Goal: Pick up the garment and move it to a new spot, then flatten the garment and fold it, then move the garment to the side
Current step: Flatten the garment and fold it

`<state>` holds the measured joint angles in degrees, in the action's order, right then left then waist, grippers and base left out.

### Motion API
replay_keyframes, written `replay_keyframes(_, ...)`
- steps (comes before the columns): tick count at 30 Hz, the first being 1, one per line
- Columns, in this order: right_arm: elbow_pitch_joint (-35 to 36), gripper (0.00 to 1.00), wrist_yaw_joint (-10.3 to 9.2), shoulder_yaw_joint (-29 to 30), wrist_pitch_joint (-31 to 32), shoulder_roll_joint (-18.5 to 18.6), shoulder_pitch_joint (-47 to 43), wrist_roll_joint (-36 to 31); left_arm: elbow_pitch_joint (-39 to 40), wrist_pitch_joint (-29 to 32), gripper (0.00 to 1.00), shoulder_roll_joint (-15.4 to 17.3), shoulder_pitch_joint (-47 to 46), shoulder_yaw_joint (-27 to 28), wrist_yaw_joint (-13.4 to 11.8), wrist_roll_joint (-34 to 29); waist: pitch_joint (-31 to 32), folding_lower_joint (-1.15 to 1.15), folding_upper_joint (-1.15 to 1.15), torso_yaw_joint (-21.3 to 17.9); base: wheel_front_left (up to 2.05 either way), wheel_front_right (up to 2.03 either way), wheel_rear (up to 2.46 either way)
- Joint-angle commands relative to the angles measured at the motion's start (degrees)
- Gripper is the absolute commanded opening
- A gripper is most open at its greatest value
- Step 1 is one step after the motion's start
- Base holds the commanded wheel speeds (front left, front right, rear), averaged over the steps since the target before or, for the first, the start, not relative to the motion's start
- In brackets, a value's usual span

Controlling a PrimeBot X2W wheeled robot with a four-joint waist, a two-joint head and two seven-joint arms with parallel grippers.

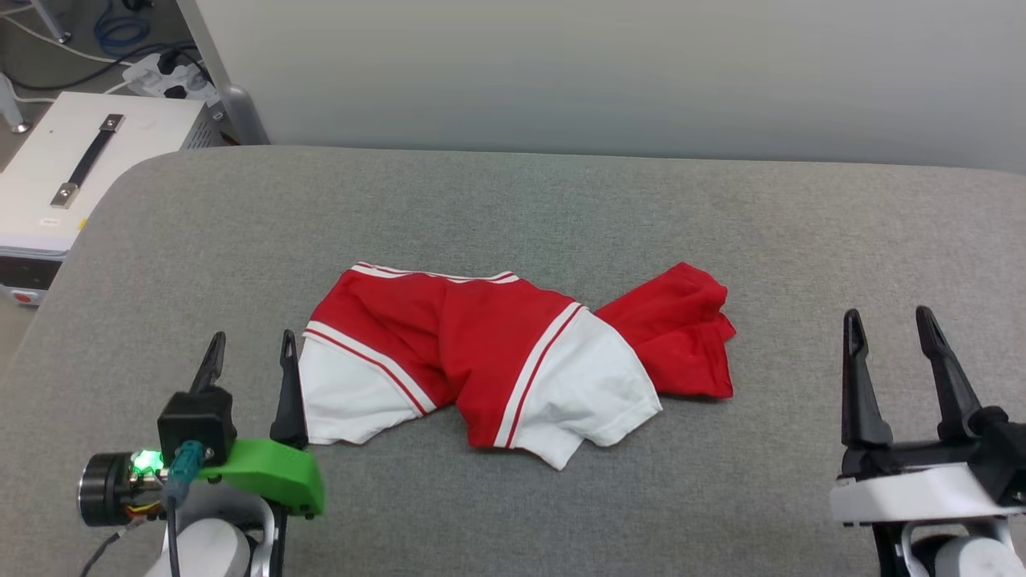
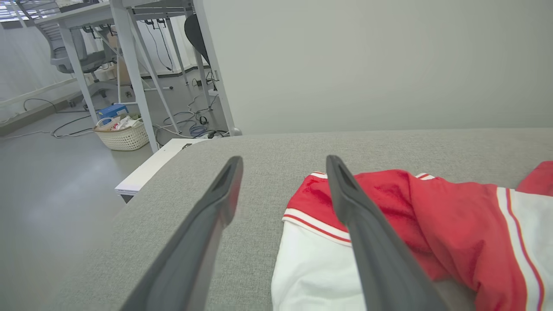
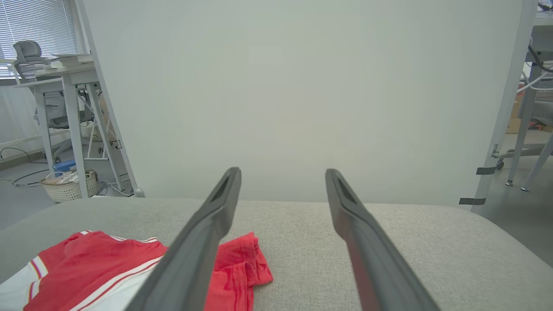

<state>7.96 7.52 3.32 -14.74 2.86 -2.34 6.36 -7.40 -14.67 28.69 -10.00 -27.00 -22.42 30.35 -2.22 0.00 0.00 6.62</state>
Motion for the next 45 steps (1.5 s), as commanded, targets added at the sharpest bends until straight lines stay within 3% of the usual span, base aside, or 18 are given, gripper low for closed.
replay_keyframes(1, 0.45, 1.0, -0.03, -0.55, -0.26, 0.03, 2.23, -1.22, 1.1, -0.32, 1.0, -1.52, 2.08, 1.74, 0.04, -2.22, -0.43, 0.0, 0.0, 0.49, 0.0, 0.0, 0.0)
replay_keyframes(6, -0.2, 1.0, -0.03, -3.68, -0.26, 3.2, 10.3, -0.65, 4.42, -0.32, 1.0, -6.88, 6.15, 8.24, 1.69, -9.73, -2.09, 0.0, 0.0, 1.77, 0.0, 0.0, 0.0)
replay_keyframes(9, -2.15, 1.0, -0.03, -7.73, -0.26, 7.12, 17.01, 0.85, 5.55, -0.32, 1.0, -9.98, 7.37, 11.36, 3.46, -13.08, -3.52, 0.0, 0.0, 2.72, 0.0, 0.0, 0.0)
replay_keyframes(15, -12.02, 1.0, -0.03, -21.16, 1.66, 15.33, 30.77, 5.89, 5.29, -0.32, 1.0, -14.79, 7.19, 15.08, 7.56, -17.62, -6.58, 0.0, 0.0, 5.07, 0.0, 0.0, 0.0)
replay_keyframes(26, -23.09, 1.0, -0.03, -57.11, 34.29, 27.22, 56.66, 29.36, 5.11, -0.32, 1.0, -22.3, 4.12, 18.83, 12.83, -23.19, -13.93, 0.0, 0.0, 9.86, 0.0, 0.0, 0.0)
replay_keyframes(34, -27.54, 1.0, -0.03, -71.3, 52.41, 28.77, 69.62, 40.76, 5.0, -0.32, 1.0, -25.19, 1.11, 19.12, 14.88, -24.33, -19.38, 0.0, 0.0, 13.31, 0.0, 0.0, 0.0)
replay_keyframes(45, -32.18, 1.0, -0.03, -76.48, 60.31, 27.82, 71.86, 44.46, 5.18, -0.32, 1.0, -25.79, -1.6, 16.32, 13.57, -21.55, -24.06, 0.0, 0.0, 16.87, 0.0, 0.0, 0.0)
